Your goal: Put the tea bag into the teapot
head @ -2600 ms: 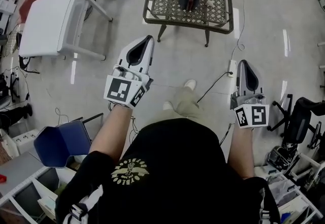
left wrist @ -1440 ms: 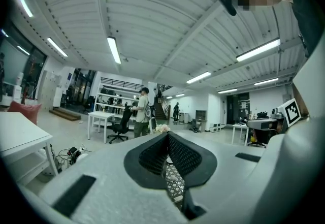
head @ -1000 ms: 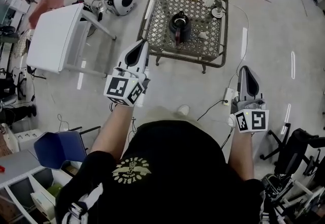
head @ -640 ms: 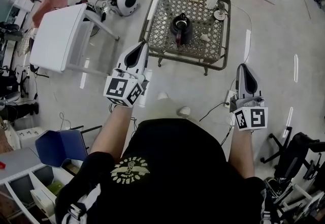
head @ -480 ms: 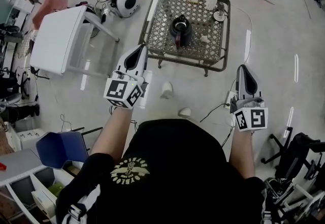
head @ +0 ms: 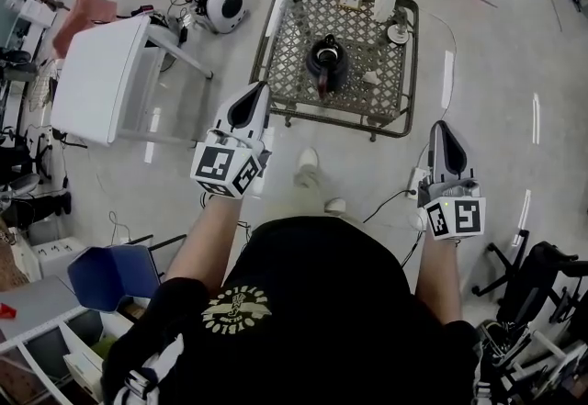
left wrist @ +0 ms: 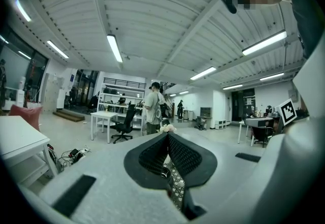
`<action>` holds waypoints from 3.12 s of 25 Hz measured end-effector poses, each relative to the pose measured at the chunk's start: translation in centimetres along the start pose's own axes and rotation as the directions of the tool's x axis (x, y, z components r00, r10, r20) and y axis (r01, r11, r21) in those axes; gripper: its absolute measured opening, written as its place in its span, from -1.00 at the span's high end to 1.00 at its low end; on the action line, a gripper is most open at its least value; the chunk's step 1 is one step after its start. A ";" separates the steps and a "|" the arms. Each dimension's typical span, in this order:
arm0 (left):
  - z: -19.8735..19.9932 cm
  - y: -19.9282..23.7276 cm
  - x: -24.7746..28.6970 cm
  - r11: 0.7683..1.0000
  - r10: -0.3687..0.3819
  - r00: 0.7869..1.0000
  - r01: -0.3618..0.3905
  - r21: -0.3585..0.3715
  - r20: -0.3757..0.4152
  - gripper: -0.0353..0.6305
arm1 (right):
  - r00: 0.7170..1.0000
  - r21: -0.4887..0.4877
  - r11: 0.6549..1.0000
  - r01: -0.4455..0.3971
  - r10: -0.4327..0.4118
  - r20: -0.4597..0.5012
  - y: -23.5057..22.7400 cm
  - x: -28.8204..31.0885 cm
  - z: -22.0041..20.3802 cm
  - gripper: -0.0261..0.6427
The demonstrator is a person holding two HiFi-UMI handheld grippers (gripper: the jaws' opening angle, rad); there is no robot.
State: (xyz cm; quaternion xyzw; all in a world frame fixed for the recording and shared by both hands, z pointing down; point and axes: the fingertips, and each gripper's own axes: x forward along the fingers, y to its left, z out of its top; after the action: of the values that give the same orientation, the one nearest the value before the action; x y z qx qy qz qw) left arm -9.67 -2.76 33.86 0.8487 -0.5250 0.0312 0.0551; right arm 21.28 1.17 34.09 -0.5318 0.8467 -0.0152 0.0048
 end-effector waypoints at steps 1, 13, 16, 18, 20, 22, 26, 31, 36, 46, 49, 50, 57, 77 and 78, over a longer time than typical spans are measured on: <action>-0.1 0.3 0.4 1.000 -0.002 1.000 0.002 0.001 -0.004 0.90 | 1.000 -0.001 1.000 0.001 -0.001 -0.002 -0.1 0.6 0.0 0.90; -1.3 3.5 6.4 0.996 -0.032 0.998 0.037 0.076 -0.059 0.90 | 0.998 -0.015 1.000 -0.004 0.003 -0.061 -0.6 7.6 -1.8 0.90; -1.7 4.1 7.8 0.996 -0.047 0.996 0.052 0.067 -0.072 0.90 | 0.998 -0.013 1.000 -0.003 0.002 -0.065 -0.8 9.1 -2.0 0.90; -1.9 4.2 8.8 0.995 -0.067 0.994 0.072 0.066 -0.081 0.90 | 0.998 -0.011 1.000 0.008 -0.009 -0.063 -1.3 10.0 -1.9 0.90; -2.0 4.1 9.8 0.993 -0.087 0.992 0.093 0.069 -0.089 0.90 | 0.998 -0.010 1.000 0.021 -0.022 -0.061 -1.8 10.9 -1.7 0.90; -2.0 4.2 10.8 0.991 -0.102 0.990 0.109 0.071 -0.094 0.90 | 0.998 -0.010 0.999 0.033 -0.034 -0.060 -2.3 11.7 -1.6 0.90; -2.0 4.7 12.9 0.988 -0.133 0.986 0.140 0.068 -0.102 0.90 | 0.997 -0.009 0.998 0.057 -0.057 -0.058 -2.8 13.1 -1.5 0.90; -1.9 5.1 15.1 0.980 -0.178 0.978 0.185 0.067 -0.107 0.90 | 0.994 -0.012 0.996 0.085 -0.085 -0.064 -3.2 14.7 -1.4 0.90; -0.9 6.7 17.7 0.973 -0.213 0.973 0.220 0.071 -0.091 0.90 | 0.991 -0.031 0.992 0.122 -0.124 -0.055 -4.0 16.5 -0.5 0.90; -1.5 10.0 21.8 0.959 -0.271 0.956 0.278 0.057 -0.114 0.90 | 0.986 -0.036 0.987 0.156 -0.158 -0.047 -4.3 21.4 0.4 0.90; -2.4 10.8 22.5 0.958 -0.276 0.952 0.283 0.039 -0.133 0.90 | 0.986 -0.048 0.987 0.157 -0.159 -0.056 -4.4 22.4 0.6 0.90; -2.9 10.7 22.6 0.958 -0.277 0.950 0.284 0.027 -0.143 0.90 | 0.985 -0.047 0.987 0.156 -0.158 -0.063 -4.4 22.6 0.5 0.90; -7.7 8.5 22.9 0.952 -0.305 0.926 0.305 -0.036 -0.222 0.90 | 0.980 -0.064 0.993 0.097 -0.107 -0.168 -5.5 23.5 -2.8 0.90; -20.1 4.4 24.0 0.983 -0.166 0.895 0.118 -0.141 -0.414 0.90 | 0.819 0.133 0.972 -0.196 0.237 -0.523 -7.3 26.7 -26.3 0.89; -20.3 4.4 24.1 0.982 -0.169 0.895 0.120 -0.143 -0.413 0.90 | 0.811 0.145 0.968 -0.204 0.250 -0.528 -7.1 27.0 -27.0 0.89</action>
State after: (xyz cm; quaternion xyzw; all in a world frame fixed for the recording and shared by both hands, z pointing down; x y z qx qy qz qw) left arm -2.72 -23.54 56.95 0.8539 -0.4369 0.1803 0.2180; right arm 15.31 -25.65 61.54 -0.3999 0.8694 -0.1990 -0.2114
